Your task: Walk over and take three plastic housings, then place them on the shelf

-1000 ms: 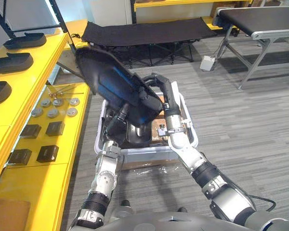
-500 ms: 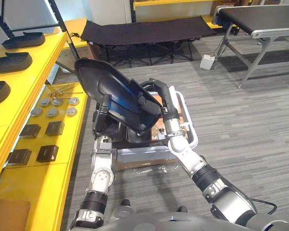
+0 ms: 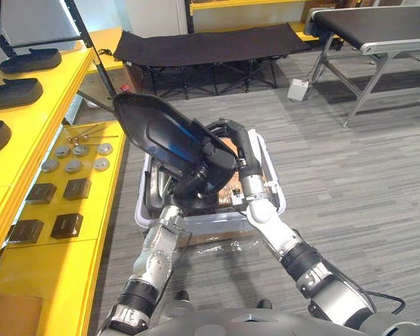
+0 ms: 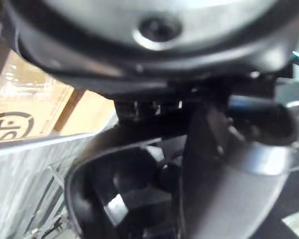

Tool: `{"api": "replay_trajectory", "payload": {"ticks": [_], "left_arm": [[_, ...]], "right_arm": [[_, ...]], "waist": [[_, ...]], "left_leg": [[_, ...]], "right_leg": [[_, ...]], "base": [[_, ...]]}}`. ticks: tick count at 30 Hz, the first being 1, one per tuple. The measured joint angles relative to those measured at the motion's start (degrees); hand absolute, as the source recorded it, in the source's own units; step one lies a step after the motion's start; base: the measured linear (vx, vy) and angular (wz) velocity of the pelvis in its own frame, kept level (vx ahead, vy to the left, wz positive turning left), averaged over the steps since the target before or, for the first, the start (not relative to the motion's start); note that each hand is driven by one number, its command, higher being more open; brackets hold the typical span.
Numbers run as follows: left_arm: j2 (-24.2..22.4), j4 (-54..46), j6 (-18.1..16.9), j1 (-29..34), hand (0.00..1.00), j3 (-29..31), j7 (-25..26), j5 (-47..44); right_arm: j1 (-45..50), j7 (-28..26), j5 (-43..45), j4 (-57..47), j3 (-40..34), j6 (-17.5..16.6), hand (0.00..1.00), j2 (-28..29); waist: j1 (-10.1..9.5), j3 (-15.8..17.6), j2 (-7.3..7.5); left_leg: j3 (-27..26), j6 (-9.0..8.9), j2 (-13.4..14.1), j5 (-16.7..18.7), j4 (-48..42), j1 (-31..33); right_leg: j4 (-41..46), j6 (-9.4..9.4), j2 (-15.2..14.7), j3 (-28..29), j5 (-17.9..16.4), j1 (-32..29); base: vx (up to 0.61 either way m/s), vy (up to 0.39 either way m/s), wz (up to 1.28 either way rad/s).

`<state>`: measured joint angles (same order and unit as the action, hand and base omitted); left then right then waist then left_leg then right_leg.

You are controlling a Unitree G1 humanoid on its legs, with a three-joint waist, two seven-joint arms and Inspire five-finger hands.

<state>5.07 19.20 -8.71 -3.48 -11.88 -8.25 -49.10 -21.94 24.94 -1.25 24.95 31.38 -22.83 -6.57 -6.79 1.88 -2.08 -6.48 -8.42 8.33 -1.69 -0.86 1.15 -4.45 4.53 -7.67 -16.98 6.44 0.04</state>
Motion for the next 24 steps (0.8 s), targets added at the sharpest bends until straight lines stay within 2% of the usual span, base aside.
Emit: {"api": "replay_trajectory", "payload": {"ticks": [2,7,11,19,20,24], "left_arm": [[0.27,0.13,-0.21,0.18,0.00,-0.40,-0.18,-0.28],[0.59,0.22,-4.93,1.20,0.00,-2.89,0.84,-2.40],[-0.38,0.22,-6.71,1.42,0.00,-3.63,1.89,-4.02],[-2.25,0.16,-11.03,1.63,0.00,-3.86,4.80,-1.94],[-2.52,0.15,-11.43,1.69,0.00,-3.86,5.38,-1.41],[-3.07,-1.34,-12.61,1.83,0.00,-3.37,10.27,3.32]], "right_arm": [[0.01,-0.06,0.91,0.09,0.65,0.03,0.00,-0.37],[-0.08,-0.58,2.25,0.00,1.12,0.03,0.00,-0.29],[-0.48,-0.74,2.40,0.01,1.25,0.03,0.00,-0.23],[-1.26,-0.89,3.17,0.01,1.29,0.02,0.00,0.32],[-1.25,-0.92,3.63,0.00,1.33,0.02,1.00,0.43],[-0.73,-1.28,4.84,-0.02,1.33,0.01,1.00,0.82]], "waist": [[-0.04,-0.03,-0.05],[-0.02,-0.18,-0.28],[-0.03,-0.21,-0.33],[0.08,-0.20,-0.33],[0.08,-0.20,-0.33],[-0.07,-0.20,-0.32]], "left_leg": [[-0.01,0.00,0.00,0.00,0.00,0.00],[0.00,-0.05,0.01,0.04,-0.02,0.00],[0.00,-0.06,0.01,0.04,-0.02,0.01],[-0.01,-0.08,0.02,0.10,-0.02,0.13],[-0.01,-0.08,0.02,0.11,-0.02,0.14],[-0.01,-0.07,0.02,0.13,-0.02,0.17]], "right_leg": [[0.00,0.01,-0.01,0.01,0.01,0.00],[-0.01,0.01,0.00,0.01,0.01,0.00],[-0.02,0.01,-0.01,-0.03,0.01,0.00],[-0.02,0.00,-0.01,-0.04,-0.01,-0.11],[-0.01,0.00,-0.01,-0.04,-0.01,-0.12],[-0.01,0.00,-0.02,-0.05,-0.03,-0.15]], "base": [[0.00,0.000,0.00],[0.00,0.000,0.00],[0.00,0.000,0.00],[0.00,0.000,0.00],[0.00,0.000,0.00],[0.00,0.000,0.00]]}}
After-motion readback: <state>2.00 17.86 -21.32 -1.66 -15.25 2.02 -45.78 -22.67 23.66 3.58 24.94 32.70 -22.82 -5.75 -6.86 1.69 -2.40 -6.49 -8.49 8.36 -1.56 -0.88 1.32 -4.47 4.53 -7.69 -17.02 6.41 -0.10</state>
